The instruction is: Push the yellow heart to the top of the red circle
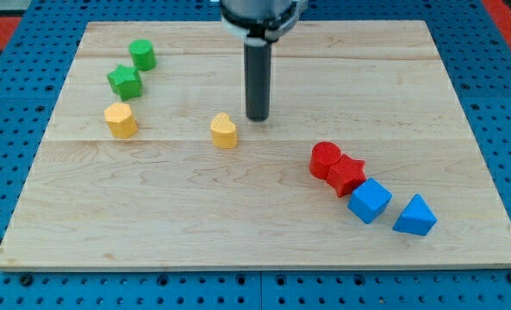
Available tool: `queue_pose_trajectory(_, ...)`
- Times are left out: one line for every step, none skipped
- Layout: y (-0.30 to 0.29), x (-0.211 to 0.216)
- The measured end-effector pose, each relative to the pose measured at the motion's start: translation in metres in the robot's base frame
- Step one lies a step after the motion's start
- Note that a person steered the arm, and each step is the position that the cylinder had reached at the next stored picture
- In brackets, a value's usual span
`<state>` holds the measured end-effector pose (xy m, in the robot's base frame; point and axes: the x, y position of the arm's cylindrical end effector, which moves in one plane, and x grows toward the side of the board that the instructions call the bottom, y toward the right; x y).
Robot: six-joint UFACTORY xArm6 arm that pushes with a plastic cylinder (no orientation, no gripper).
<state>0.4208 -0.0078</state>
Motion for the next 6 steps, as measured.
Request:
queue_pose_trajectory(-0.017,0.015)
queue_pose_trajectory(-0.012,0.008)
queue_pose_trajectory(-0.016,0.005)
queue_pose_trajectory(-0.036,-0.027)
queue_pose_trajectory(-0.099,-0.001)
queue_pose_trajectory(-0.054,0.024)
